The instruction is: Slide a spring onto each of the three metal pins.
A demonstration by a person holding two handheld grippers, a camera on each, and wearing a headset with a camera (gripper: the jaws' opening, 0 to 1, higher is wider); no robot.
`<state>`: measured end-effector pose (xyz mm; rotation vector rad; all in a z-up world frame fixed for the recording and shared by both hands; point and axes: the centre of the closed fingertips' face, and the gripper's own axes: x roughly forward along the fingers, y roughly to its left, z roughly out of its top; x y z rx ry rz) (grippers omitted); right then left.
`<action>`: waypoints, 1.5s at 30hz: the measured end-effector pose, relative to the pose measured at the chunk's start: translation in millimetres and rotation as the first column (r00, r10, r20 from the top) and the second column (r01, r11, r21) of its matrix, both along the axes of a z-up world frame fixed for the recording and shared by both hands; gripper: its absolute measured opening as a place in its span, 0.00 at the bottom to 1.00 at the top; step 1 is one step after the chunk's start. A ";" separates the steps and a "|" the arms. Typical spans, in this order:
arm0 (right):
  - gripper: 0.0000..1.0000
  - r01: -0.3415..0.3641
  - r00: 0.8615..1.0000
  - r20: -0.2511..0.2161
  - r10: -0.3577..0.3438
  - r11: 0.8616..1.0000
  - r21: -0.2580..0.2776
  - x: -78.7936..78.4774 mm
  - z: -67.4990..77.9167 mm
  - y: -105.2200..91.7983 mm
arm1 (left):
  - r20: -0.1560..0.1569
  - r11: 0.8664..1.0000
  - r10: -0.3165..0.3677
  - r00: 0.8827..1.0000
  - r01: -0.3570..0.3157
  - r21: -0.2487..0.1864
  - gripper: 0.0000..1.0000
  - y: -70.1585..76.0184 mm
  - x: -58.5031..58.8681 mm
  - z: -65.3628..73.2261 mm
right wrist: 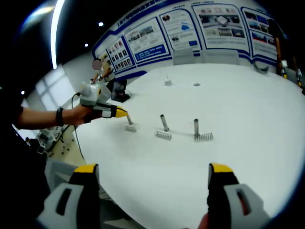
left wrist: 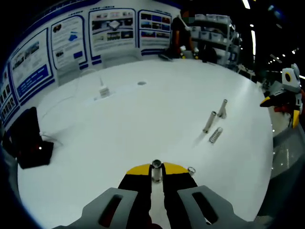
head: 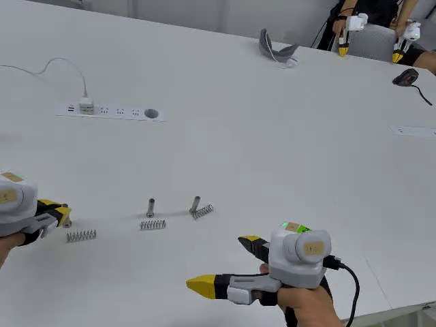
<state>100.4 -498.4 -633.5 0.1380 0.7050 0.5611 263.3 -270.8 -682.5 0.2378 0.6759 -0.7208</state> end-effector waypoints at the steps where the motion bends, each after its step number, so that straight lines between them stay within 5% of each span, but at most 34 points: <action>1: 0.97 0.000 1.000 0.000 0.000 1.000 0.002 0.5 -0.1 0.3 | 0.002 1.000 -0.001 1.000 0.001 0.002 0.07 0.4 -1.3 -0.1; 14: 0.97 -0.011 1.000 -0.003 0.011 1.000 0.005 -0.4 -1.4 4.3 | 0.028 1.000 -0.030 0.999 0.030 0.009 0.08 0.5 -6.3 0.0; 34: 0.96 -0.004 1.000 -0.002 0.004 1.000 0.002 -0.6 -0.4 1.0 | 0.011 1.000 -0.024 1.000 0.024 -0.001 0.08 -4.0 -2.0 -3.5; 45: 0.97 -0.002 1.000 -0.007 0.002 1.000 -0.002 -2.7 -2.4 -0.4 | 0.014 0.997 -0.072 0.997 0.072 -0.005 0.08 -24.8 -4.4 -2.9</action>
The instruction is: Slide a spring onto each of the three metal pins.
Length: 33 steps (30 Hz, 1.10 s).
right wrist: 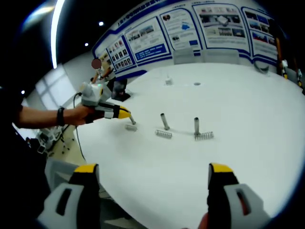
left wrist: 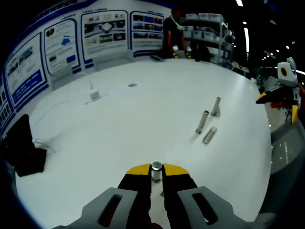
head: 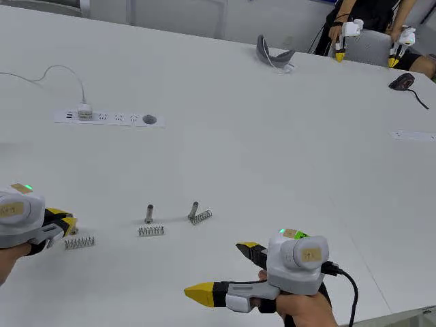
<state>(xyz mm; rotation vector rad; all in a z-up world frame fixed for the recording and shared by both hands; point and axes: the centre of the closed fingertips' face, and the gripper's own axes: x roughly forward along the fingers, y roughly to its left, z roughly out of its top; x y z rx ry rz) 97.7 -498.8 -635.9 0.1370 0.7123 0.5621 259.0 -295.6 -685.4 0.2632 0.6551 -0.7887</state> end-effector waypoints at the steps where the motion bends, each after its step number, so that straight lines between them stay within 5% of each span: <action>1: 0.97 0.001 1.000 0.000 -0.001 1.000 0.000 -0.2 0.0 -0.3 | 0.001 1.000 -0.004 1.000 0.004 -0.001 0.08 -2.9 0.2 0.1; 14: 0.97 0.019 1.000 -0.005 -0.019 1.000 -0.001 -4.4 -2.3 -6.8 | 0.008 0.999 -0.042 0.999 0.042 -0.012 0.08 -26.1 3.1 0.3; 23: 0.97 0.021 1.000 -0.005 -0.021 1.000 0.003 -3.5 -2.8 -5.7 | 0.019 0.999 -0.047 0.999 0.047 0.004 0.08 -25.1 8.0 0.8; 33: 0.97 0.014 1.000 -0.008 -0.014 1.000 0.004 -2.7 -4.4 -3.2 | -0.003 0.999 -0.048 0.999 0.048 0.002 0.09 -24.4 6.3 -2.8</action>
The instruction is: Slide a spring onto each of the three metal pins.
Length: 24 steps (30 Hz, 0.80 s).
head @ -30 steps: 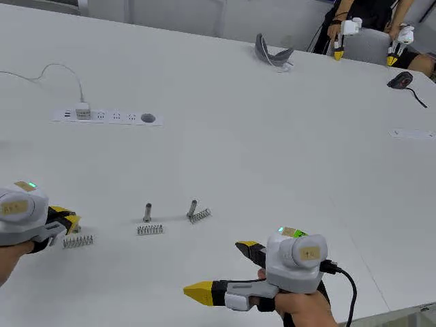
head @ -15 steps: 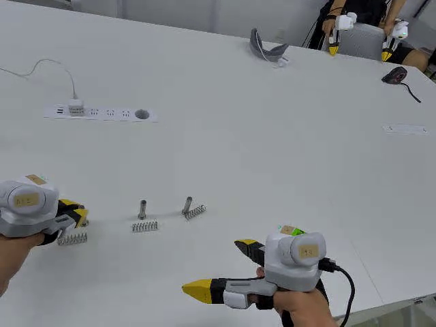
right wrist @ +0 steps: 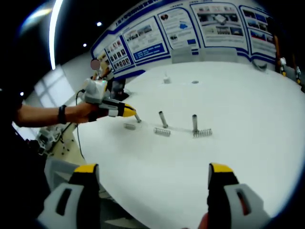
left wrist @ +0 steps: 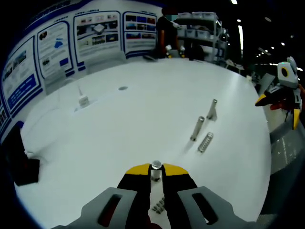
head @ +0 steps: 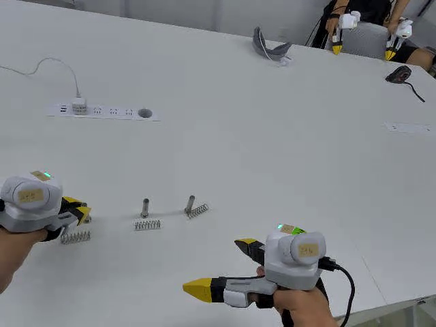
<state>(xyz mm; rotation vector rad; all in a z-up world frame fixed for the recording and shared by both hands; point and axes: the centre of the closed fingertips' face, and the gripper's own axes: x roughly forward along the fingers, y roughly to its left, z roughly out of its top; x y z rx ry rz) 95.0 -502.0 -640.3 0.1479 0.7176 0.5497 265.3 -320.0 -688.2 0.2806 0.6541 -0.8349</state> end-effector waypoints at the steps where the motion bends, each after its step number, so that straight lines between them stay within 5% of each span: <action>1: 0.97 0.000 1.000 0.000 0.000 1.000 0.000 -0.1 0.5 0.2 | -0.002 1.000 0.000 1.000 0.000 0.003 0.10 0.7 -0.3 -0.7; 16: 0.97 -0.006 1.000 0.000 0.006 1.000 0.001 0.8 -0.9 2.3 | -0.074 0.999 0.044 0.996 -0.045 -0.014 0.28 22.8 -18.2 -7.6; 24: 0.97 -0.018 1.000 0.000 0.018 1.000 0.000 2.4 -0.6 6.3 | -0.080 0.998 0.057 0.995 -0.059 -0.027 0.38 37.0 -27.7 -4.9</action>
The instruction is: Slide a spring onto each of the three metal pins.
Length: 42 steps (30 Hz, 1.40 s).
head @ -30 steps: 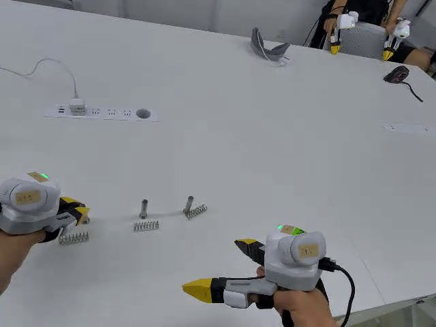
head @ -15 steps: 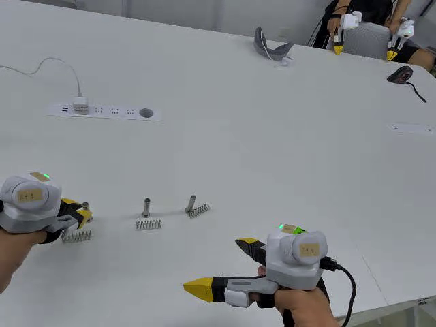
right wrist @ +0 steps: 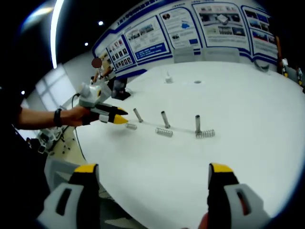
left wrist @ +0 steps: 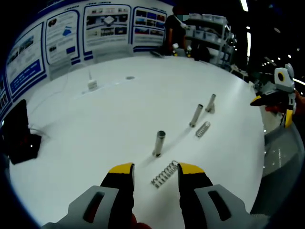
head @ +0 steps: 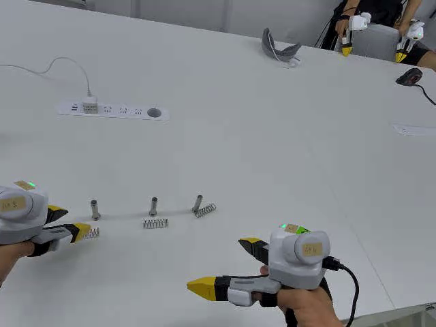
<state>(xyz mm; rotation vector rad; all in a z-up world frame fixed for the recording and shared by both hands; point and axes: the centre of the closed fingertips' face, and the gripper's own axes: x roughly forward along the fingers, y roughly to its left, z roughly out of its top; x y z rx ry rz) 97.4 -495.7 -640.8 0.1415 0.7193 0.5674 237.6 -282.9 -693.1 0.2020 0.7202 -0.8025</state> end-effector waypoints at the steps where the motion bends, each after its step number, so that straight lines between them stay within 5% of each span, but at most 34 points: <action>1: 0.97 -0.001 1.000 0.000 0.001 1.000 0.000 0.4 -0.1 0.1 | 0.000 1.000 0.000 1.000 0.000 -0.001 0.39 1.1 -1.1 0.5; 20: 0.97 -0.026 1.000 0.002 0.026 1.000 -0.006 3.1 0.3 6.8 | -0.027 0.999 -0.047 0.999 0.047 -0.003 0.67 9.6 -27.8 8.7; 31: 0.97 -0.032 0.999 0.000 0.032 0.999 -0.007 2.4 -0.5 8.4 | -0.025 0.993 -0.105 0.994 0.106 0.048 0.69 13.0 -34.5 5.5; 39: 0.97 -0.039 0.999 -0.003 0.039 0.999 -0.009 0.3 -2.0 10.8 | -0.016 0.977 -0.192 0.981 0.193 0.092 0.70 3.4 -36.4 5.9; 42: 0.97 -0.045 0.999 -0.006 0.045 0.999 -0.012 -0.5 -3.0 11.0 | -0.017 0.977 -0.198 0.980 0.199 0.074 0.70 -0.1 -34.3 9.2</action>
